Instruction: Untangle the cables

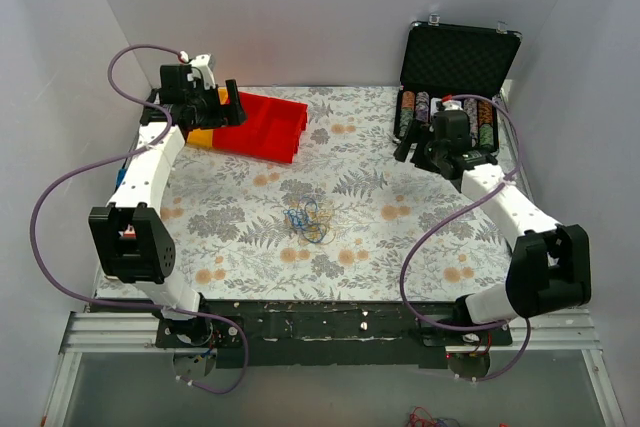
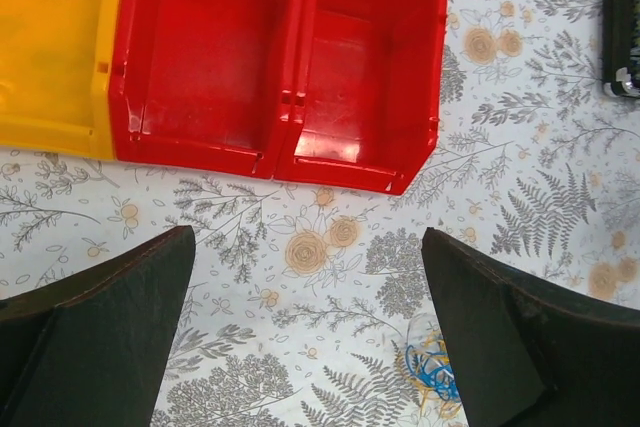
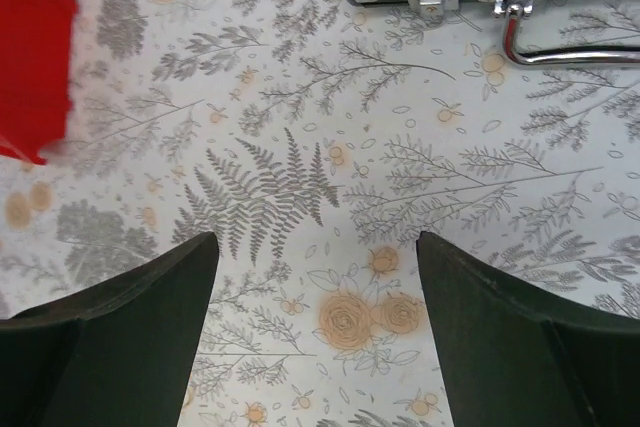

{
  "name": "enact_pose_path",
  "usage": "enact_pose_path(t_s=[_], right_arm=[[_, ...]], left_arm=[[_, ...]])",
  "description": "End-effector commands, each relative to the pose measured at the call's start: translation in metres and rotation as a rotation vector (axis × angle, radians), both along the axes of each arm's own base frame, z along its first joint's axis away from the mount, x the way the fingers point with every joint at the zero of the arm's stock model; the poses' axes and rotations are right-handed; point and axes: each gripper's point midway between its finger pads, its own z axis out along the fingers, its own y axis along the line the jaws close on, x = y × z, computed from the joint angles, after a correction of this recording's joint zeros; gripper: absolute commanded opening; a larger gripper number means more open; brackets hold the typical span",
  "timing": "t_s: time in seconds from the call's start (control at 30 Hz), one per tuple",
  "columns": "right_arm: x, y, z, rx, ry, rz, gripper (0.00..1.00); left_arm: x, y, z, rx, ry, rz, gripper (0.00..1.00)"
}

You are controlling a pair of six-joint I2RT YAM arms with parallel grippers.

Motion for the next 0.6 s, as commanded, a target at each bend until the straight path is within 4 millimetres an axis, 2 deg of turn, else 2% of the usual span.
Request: enact_pose_path(t_s=[0.0, 0.07, 0.23, 0.33, 0.43, 0.57], right_arm=[[0.009, 0.018, 0.039, -0.224, -0.092, 0.048, 0.86], [0.007, 0.020, 0.040, -0.320, -0.105, 0.041, 0.82], [-0.011, 0.031, 0.050, -0.307, -0.207, 0.051, 0.80], [-0.026, 0.037, 0.049, -0.323, -0.243, 0.065, 0.80], [-0.041, 0.044, 0.042, -0.337, -0.256, 0.091, 0.80], [-0.053, 0.051, 0.033, -0.333, -0.252, 0.115, 0.77]], left_arm=[[0.013, 0.011, 0.009, 0.033, -0.077, 0.042, 0.98], [0.026, 0.010, 0.005, 0.031, -0.069, 0.048, 0.98], [0.068, 0.004, 0.005, 0.005, -0.092, 0.035, 0.98], [0.100, 0.009, -0.002, 0.016, -0.096, 0.074, 0.98], [0.126, 0.015, -0.021, 0.049, -0.094, 0.097, 0.98], [0.146, 0.025, -0.047, 0.099, -0.092, 0.141, 0.98]])
